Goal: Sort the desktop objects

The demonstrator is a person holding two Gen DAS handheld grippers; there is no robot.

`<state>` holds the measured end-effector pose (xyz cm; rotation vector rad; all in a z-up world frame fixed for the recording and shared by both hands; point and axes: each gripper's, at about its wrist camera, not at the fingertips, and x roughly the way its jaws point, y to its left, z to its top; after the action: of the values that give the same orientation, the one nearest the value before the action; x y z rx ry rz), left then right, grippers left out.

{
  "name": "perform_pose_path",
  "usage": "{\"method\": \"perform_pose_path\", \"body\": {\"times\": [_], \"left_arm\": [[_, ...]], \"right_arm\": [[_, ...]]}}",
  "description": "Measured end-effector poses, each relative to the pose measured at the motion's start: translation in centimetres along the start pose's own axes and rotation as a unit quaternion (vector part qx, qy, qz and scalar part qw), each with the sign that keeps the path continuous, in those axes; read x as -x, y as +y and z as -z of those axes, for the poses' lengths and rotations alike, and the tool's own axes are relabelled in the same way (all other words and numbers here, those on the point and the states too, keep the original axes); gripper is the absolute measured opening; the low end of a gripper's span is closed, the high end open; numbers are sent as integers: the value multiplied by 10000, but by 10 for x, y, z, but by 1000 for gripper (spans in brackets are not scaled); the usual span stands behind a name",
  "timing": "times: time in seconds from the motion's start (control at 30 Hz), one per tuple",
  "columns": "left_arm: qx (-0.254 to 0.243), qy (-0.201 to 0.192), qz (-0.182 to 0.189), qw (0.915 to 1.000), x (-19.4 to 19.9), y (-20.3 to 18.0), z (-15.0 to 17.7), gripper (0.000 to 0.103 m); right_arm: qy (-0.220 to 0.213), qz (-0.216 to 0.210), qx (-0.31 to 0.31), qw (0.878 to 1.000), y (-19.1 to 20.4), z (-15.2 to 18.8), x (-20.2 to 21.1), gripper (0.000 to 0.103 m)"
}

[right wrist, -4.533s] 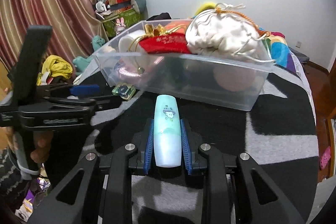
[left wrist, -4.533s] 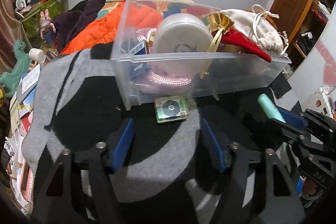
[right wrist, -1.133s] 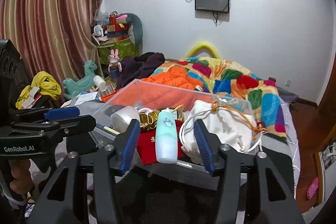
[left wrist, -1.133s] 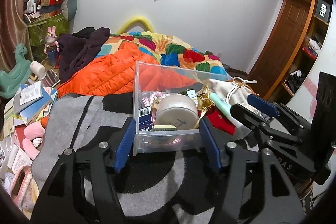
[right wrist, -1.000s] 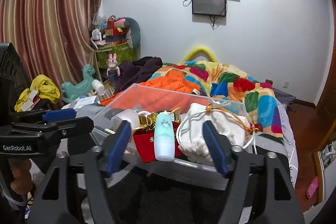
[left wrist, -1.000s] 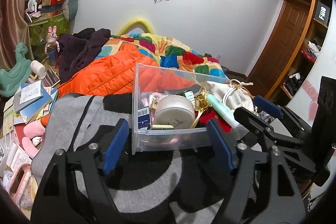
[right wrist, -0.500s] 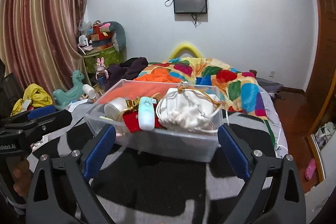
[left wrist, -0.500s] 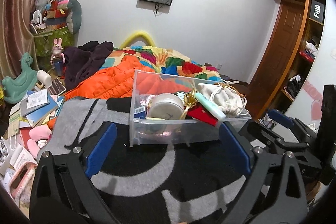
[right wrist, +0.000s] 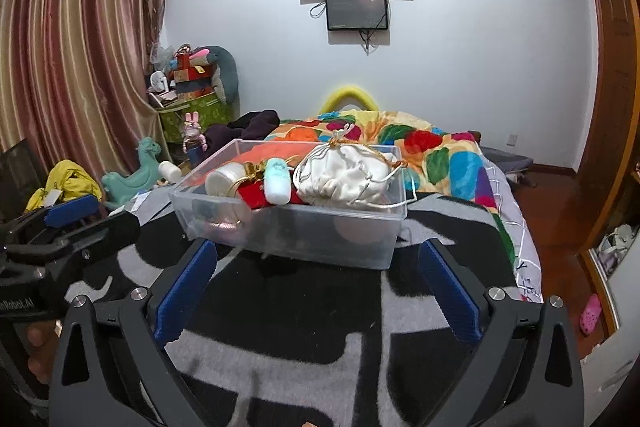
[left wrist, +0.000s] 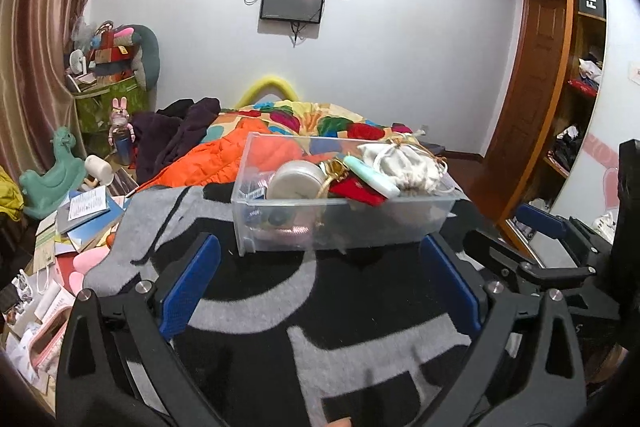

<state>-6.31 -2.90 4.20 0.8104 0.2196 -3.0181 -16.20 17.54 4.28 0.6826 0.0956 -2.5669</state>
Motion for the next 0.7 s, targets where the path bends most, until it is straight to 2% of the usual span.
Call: {"method": "perform_pose_path", "body": {"times": [0.23, 0.43, 0.7], "left_arm": [[237, 135, 246, 9993, 4, 1, 8, 101], [345, 294, 265, 9986, 4, 1, 14, 101], [318, 224, 168, 9991, 10, 0, 15, 101]], "right_arm": [[-161, 57, 12, 9999, -1, 8, 16, 101], [-129, 43, -113, 9998, -6, 10, 18, 102], [-186, -66, -120, 9997, -5, 9, 25, 102]]}}
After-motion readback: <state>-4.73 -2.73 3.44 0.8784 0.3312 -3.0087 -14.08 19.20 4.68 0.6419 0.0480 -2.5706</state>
